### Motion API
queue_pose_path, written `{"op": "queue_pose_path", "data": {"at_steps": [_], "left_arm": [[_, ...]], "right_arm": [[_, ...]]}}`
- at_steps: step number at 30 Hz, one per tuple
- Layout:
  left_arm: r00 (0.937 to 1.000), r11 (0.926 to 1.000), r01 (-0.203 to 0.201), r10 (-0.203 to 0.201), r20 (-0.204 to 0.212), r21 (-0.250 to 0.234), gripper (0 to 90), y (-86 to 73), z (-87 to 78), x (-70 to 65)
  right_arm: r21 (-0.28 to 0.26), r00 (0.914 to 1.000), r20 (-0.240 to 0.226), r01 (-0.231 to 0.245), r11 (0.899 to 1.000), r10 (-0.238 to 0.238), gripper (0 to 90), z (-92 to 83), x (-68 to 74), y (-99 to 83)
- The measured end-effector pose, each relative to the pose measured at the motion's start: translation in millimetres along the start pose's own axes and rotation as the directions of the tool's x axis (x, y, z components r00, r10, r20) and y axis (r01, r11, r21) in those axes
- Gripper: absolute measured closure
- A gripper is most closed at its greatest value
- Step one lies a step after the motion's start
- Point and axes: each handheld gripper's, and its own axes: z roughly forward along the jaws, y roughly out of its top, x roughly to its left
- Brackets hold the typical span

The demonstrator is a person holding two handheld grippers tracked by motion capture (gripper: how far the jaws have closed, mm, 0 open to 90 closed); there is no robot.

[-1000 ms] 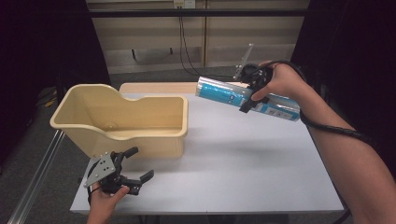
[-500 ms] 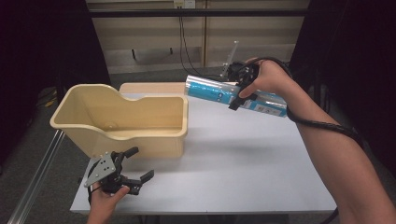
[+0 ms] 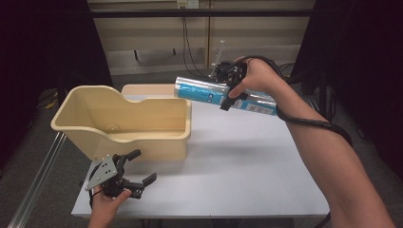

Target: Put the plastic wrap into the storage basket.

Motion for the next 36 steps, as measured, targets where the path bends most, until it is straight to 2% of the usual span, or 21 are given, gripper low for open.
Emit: {"op": "queue_pose_path", "data": {"at_steps": [12,13,15,16,25,36], "left_arm": [[1.0,1.0,0.001,-0.001,0.001,-0.005,2.7,-0.2,0.3,0.9],[0.9998,0.9999,0.016,-0.016,0.008,0.001,2.7,-0.8,0.5,0.2],[0.9998,0.9999,0.016,-0.016,0.007,-0.003,2.7,-0.9,0.6,0.4],[1.0,1.0,0.001,-0.001,-0.001,-0.008,2.7,-0.8,0.6,1.4],[0.9999,0.9999,0.014,-0.014,0.006,-0.006,2.7,-1.3,0.8,1.4],[1.0,1.0,0.006,-0.006,0.001,-0.005,2.7,-1.3,-0.1,1.8]], "right_arm": [[0.007,0.9995,-0.012,0.03,1.0,-0.03,31.3,8.3,2.4,25.5],[0.012,0.9992,-0.013,0.037,0.999,-0.037,31.3,10.6,2.6,30.2],[0.012,0.9993,-0.007,0.038,0.999,-0.038,31.3,11.6,2.9,32.6],[0.016,0.999,-0.015,0.043,0.999,-0.042,31.3,14.6,2.7,37.7],[0.015,0.9973,-0.026,0.069,0.998,-0.068,31.3,26.9,4.8,58.4],[0.023,0.9958,-0.034,0.086,0.996,-0.085,31.4,37.3,9.7,79.1]]}}
